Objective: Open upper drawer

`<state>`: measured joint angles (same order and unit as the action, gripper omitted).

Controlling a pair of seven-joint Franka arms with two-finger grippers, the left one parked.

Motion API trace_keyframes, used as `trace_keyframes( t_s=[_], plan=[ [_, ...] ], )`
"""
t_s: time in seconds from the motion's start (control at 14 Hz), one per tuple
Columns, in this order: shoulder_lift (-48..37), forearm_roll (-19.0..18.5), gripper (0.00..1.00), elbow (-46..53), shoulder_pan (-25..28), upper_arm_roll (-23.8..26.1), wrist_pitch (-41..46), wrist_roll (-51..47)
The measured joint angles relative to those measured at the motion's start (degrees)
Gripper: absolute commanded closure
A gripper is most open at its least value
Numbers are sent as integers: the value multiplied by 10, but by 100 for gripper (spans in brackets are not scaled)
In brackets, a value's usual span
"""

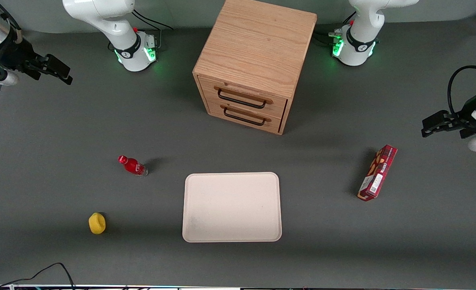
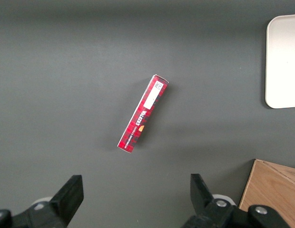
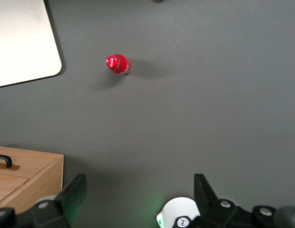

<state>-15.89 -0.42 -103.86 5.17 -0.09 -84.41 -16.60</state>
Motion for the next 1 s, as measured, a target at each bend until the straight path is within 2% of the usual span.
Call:
trace_keyframes(
  t_s=[0.71, 0.86, 1.0],
  plan=[
    [13, 0, 0, 16, -2, -4, 0, 5],
    [13, 3, 0, 17, 0, 4, 2, 48],
    [14, 32, 0, 24, 1, 30, 17, 110]
  ],
)
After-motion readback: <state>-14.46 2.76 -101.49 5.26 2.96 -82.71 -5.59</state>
